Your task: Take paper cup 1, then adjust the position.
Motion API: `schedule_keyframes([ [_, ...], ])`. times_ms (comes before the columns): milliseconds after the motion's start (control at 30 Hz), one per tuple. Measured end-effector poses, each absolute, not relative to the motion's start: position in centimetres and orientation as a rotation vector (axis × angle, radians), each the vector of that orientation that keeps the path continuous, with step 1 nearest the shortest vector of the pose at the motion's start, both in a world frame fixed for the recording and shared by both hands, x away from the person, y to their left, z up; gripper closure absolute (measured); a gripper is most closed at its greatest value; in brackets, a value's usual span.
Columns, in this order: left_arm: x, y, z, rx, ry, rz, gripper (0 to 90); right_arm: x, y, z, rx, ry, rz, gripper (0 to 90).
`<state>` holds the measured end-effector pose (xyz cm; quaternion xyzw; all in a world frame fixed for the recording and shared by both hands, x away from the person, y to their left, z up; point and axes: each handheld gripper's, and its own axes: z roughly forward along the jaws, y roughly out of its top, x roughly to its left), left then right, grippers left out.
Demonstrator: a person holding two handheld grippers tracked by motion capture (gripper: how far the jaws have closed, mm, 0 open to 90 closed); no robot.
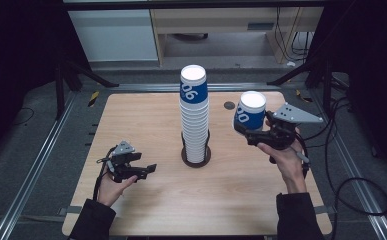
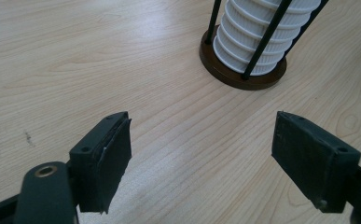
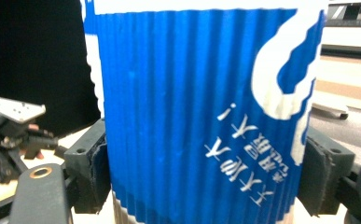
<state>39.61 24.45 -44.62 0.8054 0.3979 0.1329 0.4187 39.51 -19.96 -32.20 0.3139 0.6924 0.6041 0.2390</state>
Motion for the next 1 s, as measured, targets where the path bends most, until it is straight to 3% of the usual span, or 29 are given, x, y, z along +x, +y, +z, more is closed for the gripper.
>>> schedule_keyframes([
  [467,39.1,23.9,-43.8,2.029,0.949,0.311,19.8,38.4,-20.4,-37.3,0.853,2.031,1.661,20.2],
  [1000,38.1,22.5,-42.7,2.094,0.800,0.233,19.7,37.7,-17.2,-38.9,0.563,2.322,1.546,20.0],
])
